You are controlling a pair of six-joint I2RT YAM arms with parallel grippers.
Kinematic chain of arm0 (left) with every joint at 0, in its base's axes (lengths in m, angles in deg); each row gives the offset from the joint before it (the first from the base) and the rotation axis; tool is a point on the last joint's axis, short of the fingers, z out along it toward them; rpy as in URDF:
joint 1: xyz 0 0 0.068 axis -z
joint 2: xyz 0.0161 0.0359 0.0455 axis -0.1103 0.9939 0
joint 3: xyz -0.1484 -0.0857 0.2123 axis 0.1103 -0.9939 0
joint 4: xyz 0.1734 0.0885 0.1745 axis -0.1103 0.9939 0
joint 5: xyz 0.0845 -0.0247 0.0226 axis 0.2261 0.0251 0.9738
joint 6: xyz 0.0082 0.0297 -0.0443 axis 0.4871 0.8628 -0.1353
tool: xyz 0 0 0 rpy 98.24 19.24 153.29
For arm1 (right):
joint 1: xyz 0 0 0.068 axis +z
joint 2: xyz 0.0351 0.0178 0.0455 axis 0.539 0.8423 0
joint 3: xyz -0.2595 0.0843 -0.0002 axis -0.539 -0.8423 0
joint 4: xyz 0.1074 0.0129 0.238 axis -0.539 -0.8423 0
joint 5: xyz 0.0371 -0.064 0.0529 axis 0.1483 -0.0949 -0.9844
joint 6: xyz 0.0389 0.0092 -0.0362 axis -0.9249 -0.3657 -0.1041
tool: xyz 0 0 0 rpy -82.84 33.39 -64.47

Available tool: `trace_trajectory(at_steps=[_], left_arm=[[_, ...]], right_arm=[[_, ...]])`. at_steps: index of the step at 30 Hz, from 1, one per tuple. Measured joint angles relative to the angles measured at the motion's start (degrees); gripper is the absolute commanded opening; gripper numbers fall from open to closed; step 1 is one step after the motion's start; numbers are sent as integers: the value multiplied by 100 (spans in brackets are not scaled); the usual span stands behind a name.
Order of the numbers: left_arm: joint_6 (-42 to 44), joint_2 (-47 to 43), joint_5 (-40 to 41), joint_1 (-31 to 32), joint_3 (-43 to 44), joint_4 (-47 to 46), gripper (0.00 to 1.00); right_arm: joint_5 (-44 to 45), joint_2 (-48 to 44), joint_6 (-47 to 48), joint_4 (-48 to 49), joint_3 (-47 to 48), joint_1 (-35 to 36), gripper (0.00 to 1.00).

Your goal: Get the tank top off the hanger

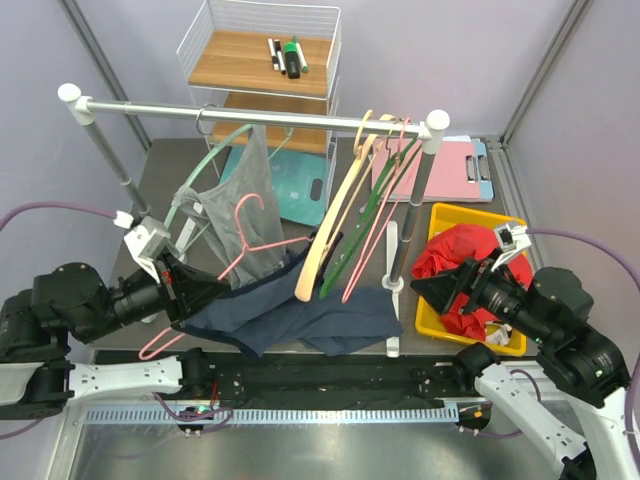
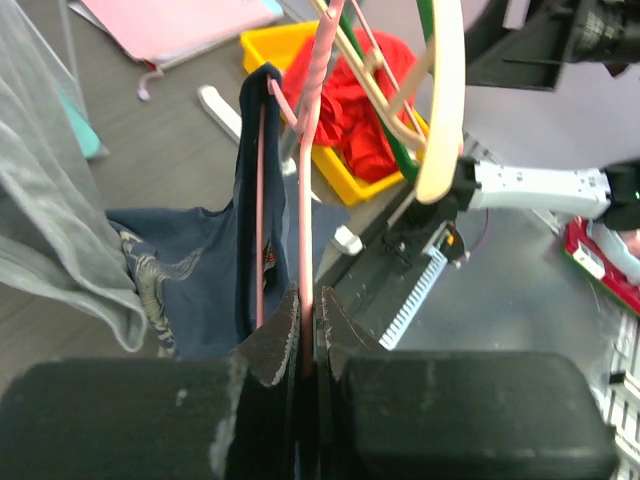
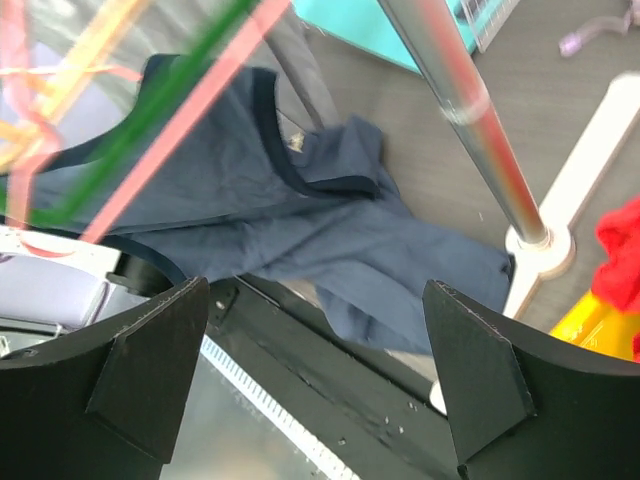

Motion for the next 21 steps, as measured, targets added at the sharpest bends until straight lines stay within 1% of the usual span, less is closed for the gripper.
trace_trajectory(at_steps=[3, 6, 10, 14, 18, 19, 21], left_arm=[[-42, -205, -258, 0, -411, -55, 0], [-125, -350, -466, 0, -721, -162, 0], [-225, -459, -658, 0, -1126, -426, 0], [-354, -520, -778, 0, -1469, -640, 0], [-518, -568, -800, 0, -1665, -815, 0], [-549, -570, -798, 0, -1679, -841, 0], [-608, -570, -772, 0, -1707, -916, 0]], right_arm=[[52, -225, -160, 35, -531, -2, 93], [61, -503, -400, 354, -1161, 0, 91], [-107, -688, -837, 1145, -2155, 0, 85], [-455, -243, -1235, 2002, -2924, 0, 81], [-778, 328, -1639, 2981, -3434, 79, 79], [-813, 481, -1711, 3165, -3484, 136, 78], [-782, 804, -1773, 3595, -3521, 503, 78]])
